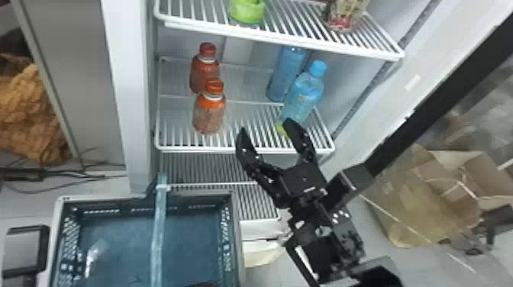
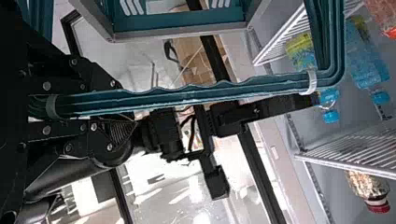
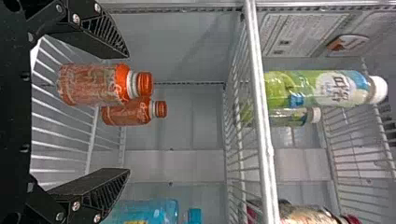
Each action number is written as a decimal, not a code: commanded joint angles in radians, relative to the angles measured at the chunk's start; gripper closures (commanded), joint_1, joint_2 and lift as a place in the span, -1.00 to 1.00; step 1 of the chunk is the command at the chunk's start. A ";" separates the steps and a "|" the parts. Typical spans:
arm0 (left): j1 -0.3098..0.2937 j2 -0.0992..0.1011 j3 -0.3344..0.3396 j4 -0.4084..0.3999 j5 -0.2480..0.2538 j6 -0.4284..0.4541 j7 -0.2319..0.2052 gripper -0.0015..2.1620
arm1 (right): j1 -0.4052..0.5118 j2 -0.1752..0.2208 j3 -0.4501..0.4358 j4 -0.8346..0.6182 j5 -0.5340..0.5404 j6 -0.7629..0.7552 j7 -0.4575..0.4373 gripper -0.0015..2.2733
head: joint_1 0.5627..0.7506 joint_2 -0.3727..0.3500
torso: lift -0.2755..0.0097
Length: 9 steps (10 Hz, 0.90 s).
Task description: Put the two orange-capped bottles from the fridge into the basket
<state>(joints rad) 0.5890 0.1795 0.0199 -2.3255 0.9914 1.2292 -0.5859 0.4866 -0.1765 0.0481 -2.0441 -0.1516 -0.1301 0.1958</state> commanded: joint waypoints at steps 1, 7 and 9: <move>0.000 0.000 0.000 0.000 -0.002 0.003 0.000 0.11 | -0.069 -0.008 0.034 0.065 0.006 0.000 0.007 -0.83 | 0.41 -0.92 | -0.72; 0.000 0.000 0.000 0.002 0.004 0.015 0.000 0.11 | -0.209 -0.018 0.103 0.227 0.028 0.029 0.019 -0.83 | 0.41 -0.71 | -0.72; 0.000 0.000 -0.002 0.002 0.004 0.015 0.000 0.11 | -0.244 -0.018 0.113 0.259 0.056 0.029 0.019 -0.83 | 0.41 -0.67 | -0.72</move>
<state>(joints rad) 0.5891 0.1795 0.0180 -2.3230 0.9951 1.2442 -0.5859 0.2546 -0.1947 0.1578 -1.7967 -0.1026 -0.1007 0.2148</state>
